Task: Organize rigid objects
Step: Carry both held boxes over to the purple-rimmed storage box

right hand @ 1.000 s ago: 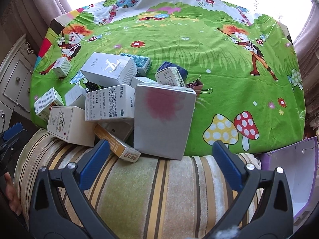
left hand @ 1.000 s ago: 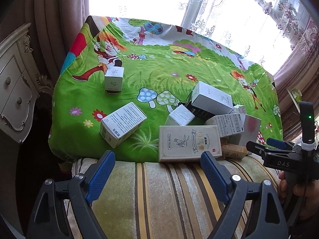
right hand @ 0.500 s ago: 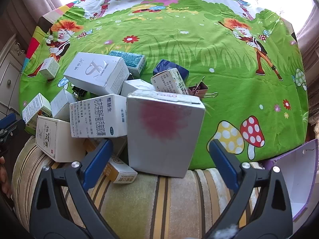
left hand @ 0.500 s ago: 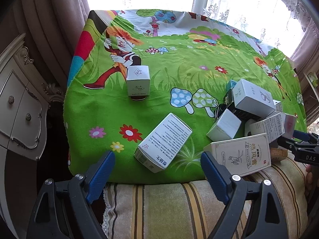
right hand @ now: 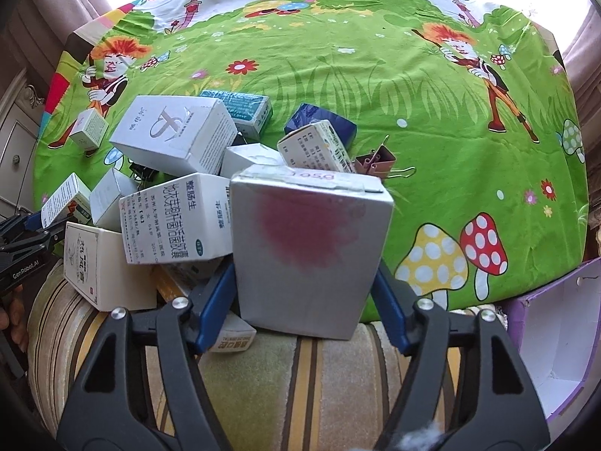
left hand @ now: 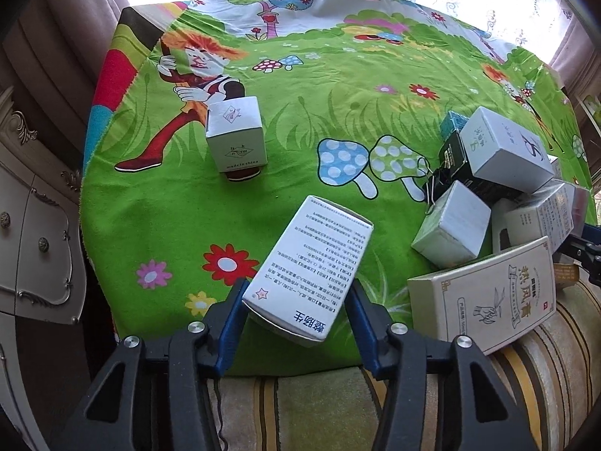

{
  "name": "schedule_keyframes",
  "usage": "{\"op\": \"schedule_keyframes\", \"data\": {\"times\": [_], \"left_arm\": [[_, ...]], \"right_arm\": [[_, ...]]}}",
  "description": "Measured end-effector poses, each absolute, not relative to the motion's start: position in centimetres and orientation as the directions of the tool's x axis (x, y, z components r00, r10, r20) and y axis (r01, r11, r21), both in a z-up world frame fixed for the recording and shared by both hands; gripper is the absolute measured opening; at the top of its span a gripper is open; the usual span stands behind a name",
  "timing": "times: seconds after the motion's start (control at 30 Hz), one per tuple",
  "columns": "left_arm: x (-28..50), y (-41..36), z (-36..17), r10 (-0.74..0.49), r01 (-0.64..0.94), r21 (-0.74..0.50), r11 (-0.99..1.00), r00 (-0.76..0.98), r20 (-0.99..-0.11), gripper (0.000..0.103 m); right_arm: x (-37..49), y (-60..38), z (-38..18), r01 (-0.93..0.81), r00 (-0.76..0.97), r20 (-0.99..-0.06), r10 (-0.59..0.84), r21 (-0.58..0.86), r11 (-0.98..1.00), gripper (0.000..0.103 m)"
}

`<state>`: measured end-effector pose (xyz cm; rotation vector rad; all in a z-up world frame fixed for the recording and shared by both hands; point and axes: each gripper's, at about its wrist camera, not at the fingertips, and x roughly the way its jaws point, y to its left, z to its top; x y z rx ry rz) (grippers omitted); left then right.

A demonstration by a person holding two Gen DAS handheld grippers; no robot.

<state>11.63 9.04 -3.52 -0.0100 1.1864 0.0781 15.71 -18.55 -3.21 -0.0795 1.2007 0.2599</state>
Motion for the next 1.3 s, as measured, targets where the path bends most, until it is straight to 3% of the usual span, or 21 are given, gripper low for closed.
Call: {"op": "schedule_keyframes", "data": {"times": [0.17, 0.8, 1.3], "left_arm": [[11.5, 9.1, -2.9, 0.069, -0.086, 0.038, 0.996, 0.396, -0.916, 0.046], [10.5, 5.1, 3.4, 0.174, -0.136, 0.117, 0.984, 0.561, -0.809, 0.046], [9.9, -4.3, 6.0, 0.111, 0.022, 0.162, 0.987, 0.638, -0.762, 0.046]], "right_arm": [[15.6, -19.1, -2.9, -0.224, 0.353, -0.92, 0.169, 0.092, 0.97, 0.072], [14.0, -23.0, 0.2, -0.113, 0.499, -0.842, 0.203, 0.169, 0.979, 0.071], [11.8, -27.3, 1.9, -0.038, 0.555, -0.812, 0.18, 0.191, 0.981, 0.071]]}}
